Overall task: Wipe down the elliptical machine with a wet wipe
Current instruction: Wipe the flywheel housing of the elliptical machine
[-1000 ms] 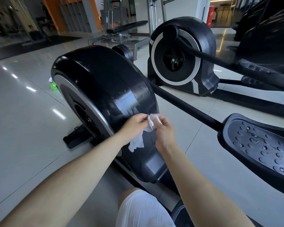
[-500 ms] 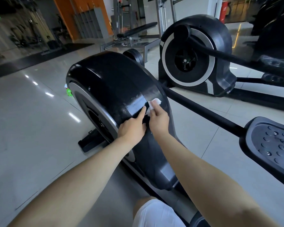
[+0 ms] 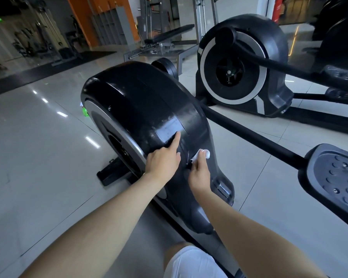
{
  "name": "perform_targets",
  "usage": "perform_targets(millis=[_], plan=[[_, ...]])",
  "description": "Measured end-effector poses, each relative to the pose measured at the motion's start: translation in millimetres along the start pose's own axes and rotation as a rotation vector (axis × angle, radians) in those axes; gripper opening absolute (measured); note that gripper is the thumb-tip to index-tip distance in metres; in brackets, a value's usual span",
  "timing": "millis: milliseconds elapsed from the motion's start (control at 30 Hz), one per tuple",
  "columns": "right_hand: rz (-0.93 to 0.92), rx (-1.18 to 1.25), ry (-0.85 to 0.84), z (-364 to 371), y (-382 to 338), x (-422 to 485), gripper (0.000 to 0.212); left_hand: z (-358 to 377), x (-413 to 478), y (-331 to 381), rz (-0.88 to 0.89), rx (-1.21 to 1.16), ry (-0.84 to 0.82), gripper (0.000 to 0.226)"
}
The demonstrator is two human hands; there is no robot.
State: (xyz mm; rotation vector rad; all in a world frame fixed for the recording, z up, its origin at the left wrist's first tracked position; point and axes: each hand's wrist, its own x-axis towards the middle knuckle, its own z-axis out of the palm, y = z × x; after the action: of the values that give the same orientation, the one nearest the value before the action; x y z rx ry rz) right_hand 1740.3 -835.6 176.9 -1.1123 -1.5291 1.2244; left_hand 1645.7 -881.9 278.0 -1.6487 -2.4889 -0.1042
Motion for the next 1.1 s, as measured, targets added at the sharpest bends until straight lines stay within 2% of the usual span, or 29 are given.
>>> perform_targets(millis=[67, 133, 233, 300, 367, 433, 500, 567, 633, 733, 833, 933, 1000, 1100], plan=[[-0.077, 0.008, 0.014, -1.7, -9.1, 7.0, 0.033, -0.2, -0.5, -0.1, 0.003, 0.000, -0.001, 0.069], [-0.214, -0.019, -0.017, -2.2, -25.1, 13.0, 0.019, -0.6, 0.1, -0.7, 0.004, -0.009, -0.001, 0.069], [-0.374, -0.166, -0.105, 7.5, -45.1, 27.0, 0.032, -0.9, 0.5, -2.7, 0.013, -0.054, -0.020, 0.071], [-0.508, -0.192, -0.057, 6.6, -48.0, 25.0, 0.033, -0.5, 0.0, -4.6, 0.024, -0.070, -0.021, 0.071], [-0.461, -0.171, 0.021, 2.6, -41.5, 16.4, 0.032, 0.4, -0.5, -6.2, 0.034, -0.058, -0.001, 0.067], [-0.310, 0.034, -0.081, 2.1, -19.1, -1.3, 0.017, 1.7, -2.2, -6.5, 0.038, -0.026, 0.010, 0.066], [-0.158, 0.129, -0.115, -0.5, 2.5, -15.8, 0.034, 2.2, -4.1, -5.5, 0.031, -0.002, 0.005, 0.066], [-0.069, 0.166, -0.178, -4.7, 13.0, -18.5, 0.031, 1.8, -5.5, -3.8, 0.025, 0.012, 0.004, 0.066], [-0.102, 0.168, -0.191, -8.9, 1.8, -10.9, 0.026, 0.6, -5.6, -2.0, 0.024, 0.004, -0.015, 0.068], [-0.277, 0.148, -0.173, -7.4, -30.9, 17.6, 0.023, -3.2, -2.7, 3.1, 0.027, -0.024, -0.045, 0.070], [-0.259, 0.050, -0.214, -0.9, -54.1, 38.2, 0.022, -6.6, 0.7, 7.2, 0.040, -0.044, -0.053, 0.069], [-0.280, 0.074, -0.149, -4.5, -44.6, 37.4, 0.024, -5.7, 2.6, 6.8, 0.026, -0.038, -0.041, 0.069], [-0.198, 0.103, -0.104, -5.7, -21.2, 31.5, 0.008, -2.9, 2.7, 6.5, 0.012, -0.023, -0.032, 0.070], [-0.020, 0.092, -0.117, -4.9, 10.9, 16.7, 0.021, 0.5, 2.3, 7.9, -0.003, 0.014, -0.017, 0.071]])
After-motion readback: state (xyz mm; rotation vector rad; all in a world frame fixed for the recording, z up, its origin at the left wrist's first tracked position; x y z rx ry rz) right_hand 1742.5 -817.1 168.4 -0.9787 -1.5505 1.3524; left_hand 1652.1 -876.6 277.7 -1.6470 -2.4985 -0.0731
